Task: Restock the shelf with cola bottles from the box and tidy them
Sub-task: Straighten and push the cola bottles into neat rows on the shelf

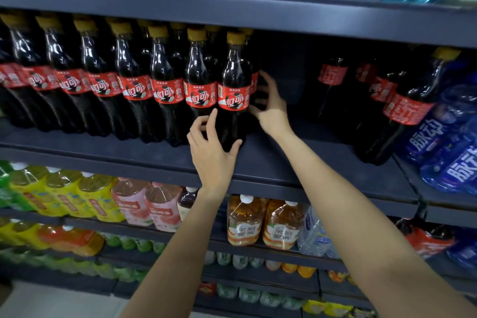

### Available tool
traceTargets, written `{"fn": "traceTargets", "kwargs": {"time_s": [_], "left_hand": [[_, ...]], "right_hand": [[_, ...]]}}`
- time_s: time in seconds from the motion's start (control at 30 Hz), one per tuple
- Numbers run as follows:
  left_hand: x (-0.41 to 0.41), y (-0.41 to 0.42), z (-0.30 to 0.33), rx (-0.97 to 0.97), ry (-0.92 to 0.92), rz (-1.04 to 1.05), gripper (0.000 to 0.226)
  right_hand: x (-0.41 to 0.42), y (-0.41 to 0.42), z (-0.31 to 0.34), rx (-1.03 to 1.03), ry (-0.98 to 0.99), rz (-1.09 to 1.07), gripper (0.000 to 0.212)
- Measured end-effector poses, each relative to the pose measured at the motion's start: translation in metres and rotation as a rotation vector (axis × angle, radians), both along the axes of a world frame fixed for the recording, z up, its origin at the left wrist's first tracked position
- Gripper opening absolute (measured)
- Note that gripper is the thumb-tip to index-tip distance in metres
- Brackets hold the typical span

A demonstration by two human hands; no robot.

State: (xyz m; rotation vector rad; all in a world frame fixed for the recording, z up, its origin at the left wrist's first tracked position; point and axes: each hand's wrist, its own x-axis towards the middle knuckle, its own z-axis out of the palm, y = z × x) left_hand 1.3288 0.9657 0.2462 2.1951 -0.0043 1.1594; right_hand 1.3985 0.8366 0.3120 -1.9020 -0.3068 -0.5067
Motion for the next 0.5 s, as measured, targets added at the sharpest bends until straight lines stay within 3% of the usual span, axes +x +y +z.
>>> {"fn": "traceTargets", "kwargs": {"time_s": [0.3,0.4,0.5], "left_hand": [[-0.011,-0.001,0.009,-0.106,0.078,-0.097,0.066],[-0.030,-0.012,0.020,-0.152,-0.026,-0.205,0.047],[-0.045,-0.036,0.038,-0.091,-0.178,-0.466,0.032]], "right_hand": [[-0.023,-0.010,0.001,-0.115,0.057,0.016,0.066],[-0.064,-0.036,0.005,-0.185,-0.002,-0.043,0.044],[-0.109,-0.072,0.006,-0.158,-0.043,-0.160,0.026]]}}
